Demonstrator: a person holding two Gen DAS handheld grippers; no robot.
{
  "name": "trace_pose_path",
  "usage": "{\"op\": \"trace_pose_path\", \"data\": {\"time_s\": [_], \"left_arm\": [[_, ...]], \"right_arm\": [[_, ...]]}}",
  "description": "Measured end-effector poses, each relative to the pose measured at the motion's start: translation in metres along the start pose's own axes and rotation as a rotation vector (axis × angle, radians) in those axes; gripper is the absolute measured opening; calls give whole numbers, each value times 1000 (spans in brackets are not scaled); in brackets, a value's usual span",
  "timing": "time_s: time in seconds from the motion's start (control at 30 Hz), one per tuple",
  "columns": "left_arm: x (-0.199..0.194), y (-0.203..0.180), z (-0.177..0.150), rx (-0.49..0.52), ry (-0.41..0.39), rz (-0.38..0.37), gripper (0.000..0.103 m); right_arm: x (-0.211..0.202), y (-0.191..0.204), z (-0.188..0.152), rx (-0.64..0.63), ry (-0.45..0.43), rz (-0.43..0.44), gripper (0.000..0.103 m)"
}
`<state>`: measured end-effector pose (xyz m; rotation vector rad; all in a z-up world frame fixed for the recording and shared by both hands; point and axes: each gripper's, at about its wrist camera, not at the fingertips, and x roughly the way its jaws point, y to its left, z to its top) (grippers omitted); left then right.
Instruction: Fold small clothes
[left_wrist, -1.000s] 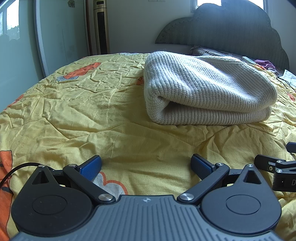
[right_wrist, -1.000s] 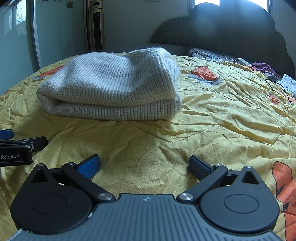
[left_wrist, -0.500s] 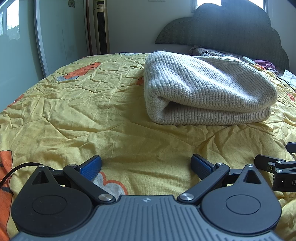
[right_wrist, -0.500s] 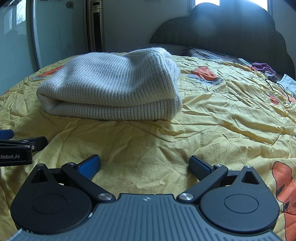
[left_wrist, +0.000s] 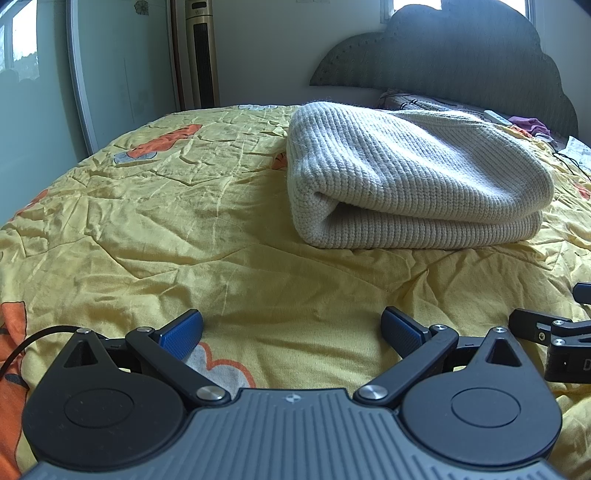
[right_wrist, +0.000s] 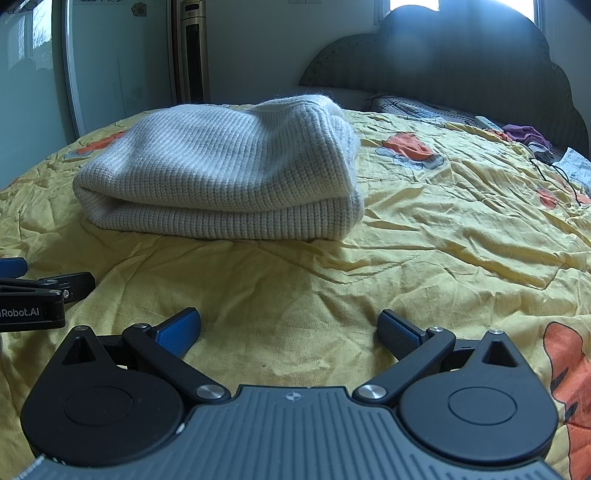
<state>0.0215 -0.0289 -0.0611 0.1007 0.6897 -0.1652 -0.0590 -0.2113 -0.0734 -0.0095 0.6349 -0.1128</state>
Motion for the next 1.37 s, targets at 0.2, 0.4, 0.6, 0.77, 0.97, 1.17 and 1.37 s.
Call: {"op": "trace_pose_path", "data": {"time_s": [0.2,0.4,0.6,0.77,0.97,1.17,1.37], "left_arm": [[-9,-2,4,16,4,13,103],[-21,-11,7,71,9,7,103],[-24,-7,8,35,18,4,103],[-25,-3,10,12,17,17,103],[-26,-5,9,23,14,25,103],[-29,-6,8,31,-15,42,103],[-30,-4,9,23,-7,30,103]], "right_arm": [[-21,3,4,54,-11,41,103],[-39,14,13,30,-23,40,103],[-41,16,10,15,-6,36,103],[-41,13,9,19,-5,34,103],[-43,14,10,11,-13,35,103],[-42,12,9,20,-9,38,103],[-42,10,8,29,-9,40,103]]}}
